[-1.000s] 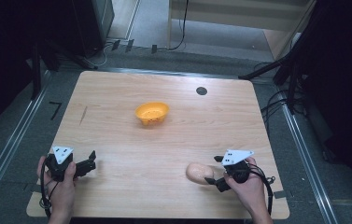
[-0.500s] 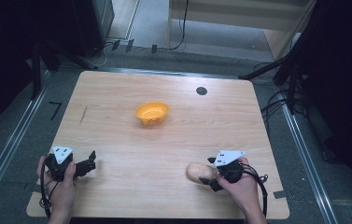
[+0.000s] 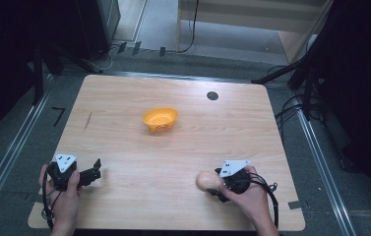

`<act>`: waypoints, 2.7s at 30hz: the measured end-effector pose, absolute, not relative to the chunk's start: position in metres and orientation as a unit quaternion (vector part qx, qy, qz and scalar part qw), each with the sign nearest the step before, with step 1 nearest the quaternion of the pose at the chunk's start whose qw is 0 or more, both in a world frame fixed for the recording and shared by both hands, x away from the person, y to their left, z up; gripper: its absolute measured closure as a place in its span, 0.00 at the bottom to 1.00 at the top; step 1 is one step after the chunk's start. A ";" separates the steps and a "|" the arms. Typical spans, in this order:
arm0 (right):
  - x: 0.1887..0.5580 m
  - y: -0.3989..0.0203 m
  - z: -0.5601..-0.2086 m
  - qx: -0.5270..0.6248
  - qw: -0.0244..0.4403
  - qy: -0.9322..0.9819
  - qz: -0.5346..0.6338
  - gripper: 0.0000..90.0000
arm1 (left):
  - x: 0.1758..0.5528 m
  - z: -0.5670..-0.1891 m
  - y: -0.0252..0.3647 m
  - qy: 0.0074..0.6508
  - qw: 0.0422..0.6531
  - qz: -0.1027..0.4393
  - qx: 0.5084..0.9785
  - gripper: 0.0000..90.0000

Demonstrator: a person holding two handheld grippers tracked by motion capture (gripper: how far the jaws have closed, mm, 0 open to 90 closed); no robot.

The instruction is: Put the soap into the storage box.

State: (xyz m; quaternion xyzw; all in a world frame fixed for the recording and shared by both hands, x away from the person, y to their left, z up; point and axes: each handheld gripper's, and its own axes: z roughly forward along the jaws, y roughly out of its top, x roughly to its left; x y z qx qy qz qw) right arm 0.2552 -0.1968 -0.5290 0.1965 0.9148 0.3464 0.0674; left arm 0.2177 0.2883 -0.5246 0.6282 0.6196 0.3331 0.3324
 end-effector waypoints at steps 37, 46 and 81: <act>0.262 -0.191 -0.529 0.178 0.049 0.929 0.321 0.37 | 0.218 -0.525 0.289 0.624 0.332 0.331 0.625 0.00; 0.263 -0.192 -0.528 0.162 0.056 0.933 0.316 0.37 | 0.219 -0.525 0.290 0.626 0.332 0.329 0.624 0.00; 0.304 -0.171 -0.473 0.111 0.079 0.940 0.314 0.37 | 0.219 -0.525 0.291 0.629 0.334 0.328 0.621 0.00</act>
